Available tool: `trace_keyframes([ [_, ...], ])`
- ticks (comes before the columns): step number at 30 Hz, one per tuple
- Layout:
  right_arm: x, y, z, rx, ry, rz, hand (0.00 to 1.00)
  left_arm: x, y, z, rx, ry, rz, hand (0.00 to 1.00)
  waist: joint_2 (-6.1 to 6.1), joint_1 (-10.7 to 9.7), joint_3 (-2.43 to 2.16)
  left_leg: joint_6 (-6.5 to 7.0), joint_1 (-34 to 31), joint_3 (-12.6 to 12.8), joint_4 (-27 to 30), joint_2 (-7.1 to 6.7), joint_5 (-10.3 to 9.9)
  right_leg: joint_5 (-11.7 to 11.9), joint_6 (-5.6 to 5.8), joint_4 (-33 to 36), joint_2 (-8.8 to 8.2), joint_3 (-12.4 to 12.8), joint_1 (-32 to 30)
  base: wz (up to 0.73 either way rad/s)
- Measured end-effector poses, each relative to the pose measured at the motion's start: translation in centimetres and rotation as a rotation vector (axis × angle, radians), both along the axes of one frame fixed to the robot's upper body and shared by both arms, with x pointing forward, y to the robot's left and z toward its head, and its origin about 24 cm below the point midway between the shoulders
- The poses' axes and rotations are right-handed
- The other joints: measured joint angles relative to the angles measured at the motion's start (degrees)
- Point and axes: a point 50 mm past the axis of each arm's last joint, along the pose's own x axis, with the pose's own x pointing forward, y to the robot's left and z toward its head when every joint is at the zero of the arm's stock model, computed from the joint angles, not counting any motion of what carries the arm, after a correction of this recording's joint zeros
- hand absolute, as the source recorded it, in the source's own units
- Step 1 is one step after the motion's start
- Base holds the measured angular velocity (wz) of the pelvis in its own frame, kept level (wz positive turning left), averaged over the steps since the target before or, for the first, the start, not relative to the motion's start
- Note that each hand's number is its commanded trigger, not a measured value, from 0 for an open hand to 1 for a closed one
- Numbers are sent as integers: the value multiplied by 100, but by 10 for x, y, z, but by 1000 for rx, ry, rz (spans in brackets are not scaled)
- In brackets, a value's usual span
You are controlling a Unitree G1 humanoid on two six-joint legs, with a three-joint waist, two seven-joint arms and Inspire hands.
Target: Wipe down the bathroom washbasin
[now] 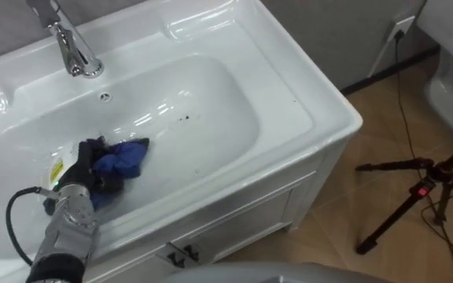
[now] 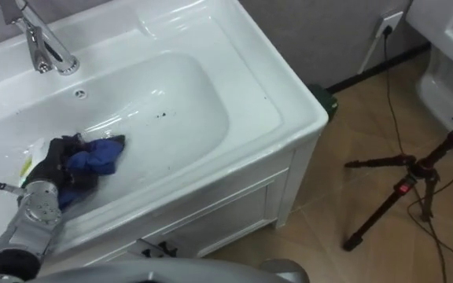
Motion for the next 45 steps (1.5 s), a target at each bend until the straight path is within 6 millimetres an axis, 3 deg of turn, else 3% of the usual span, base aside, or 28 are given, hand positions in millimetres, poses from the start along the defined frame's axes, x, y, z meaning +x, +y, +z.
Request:
trace_keyframes([
  [12,-3,-10,4,-35,-16,-24,0,-15,16,7,70,-6,23,100,78,276,-3,-30,1,-123,-81,-23,18,-25,-18,-89,14,-58,49,2],
  [19,-4,-20,8,-70,-45,-85,0,-21,31,22,153,-30,15,100,96,330,-13,-41,-116,-679,-97,-108,25,-26,-17,-125,1,-331,84,12],
  [30,-3,-23,10,-74,-74,-95,0,-13,32,31,173,-53,-12,100,152,495,-8,-47,-195,-840,-66,-121,29,-26,-18,-295,8,-526,150,6],
  [37,-7,-22,9,-66,-66,-108,0,-13,32,31,173,-51,-11,100,96,453,1,-58,-208,-819,-89,-123,34,-27,-18,-275,-1,-611,155,2],
  [43,-10,-20,8,-53,-65,-145,0,-5,33,34,183,-60,5,100,-29,301,37,-61,-287,-823,-26,-116,36,-45,-23,-270,-10,-656,132,6],
  [45,-11,-18,7,-47,-63,-150,0,1,32,37,191,-70,-3,100,-91,296,68,-60,-313,-827,20,-108,36,-47,-24,-272,-9,-663,129,8],
])
